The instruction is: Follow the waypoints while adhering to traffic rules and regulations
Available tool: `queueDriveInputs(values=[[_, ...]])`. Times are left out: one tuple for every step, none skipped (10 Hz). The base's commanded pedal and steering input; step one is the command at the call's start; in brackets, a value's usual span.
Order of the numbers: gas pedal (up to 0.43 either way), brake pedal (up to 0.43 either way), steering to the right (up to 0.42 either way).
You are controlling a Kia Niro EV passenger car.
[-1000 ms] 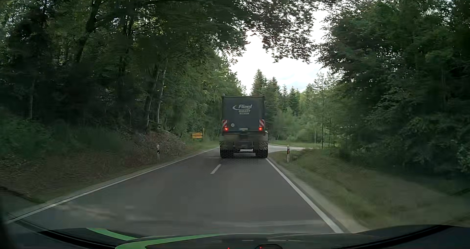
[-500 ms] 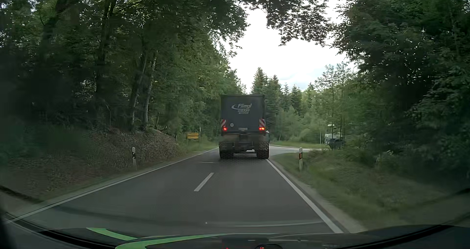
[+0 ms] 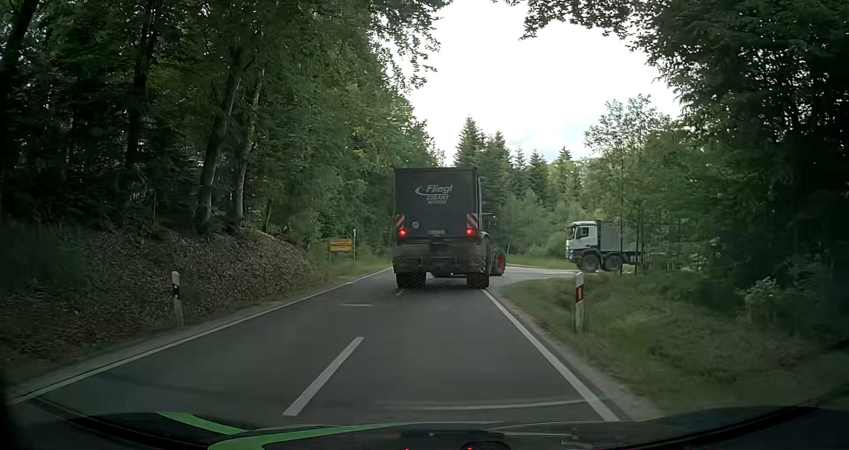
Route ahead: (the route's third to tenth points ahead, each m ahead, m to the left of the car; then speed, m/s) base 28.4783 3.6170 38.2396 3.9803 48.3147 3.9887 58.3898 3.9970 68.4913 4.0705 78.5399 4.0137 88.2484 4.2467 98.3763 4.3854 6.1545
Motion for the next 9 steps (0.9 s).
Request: queueDriveInputs(values=[[0.000, 0.165, 0.000], [0.000, 0.146, 0.000], [0.000, 0.146, 0.000], [0.000, 0.146, 0.000], [0.000, 0.140, 0.000], [0.000, 0.140, 0.000], [0.000, 0.122, -0.001], [0.000, 0.116, -0.002], [0.000, 0.116, -0.002]])
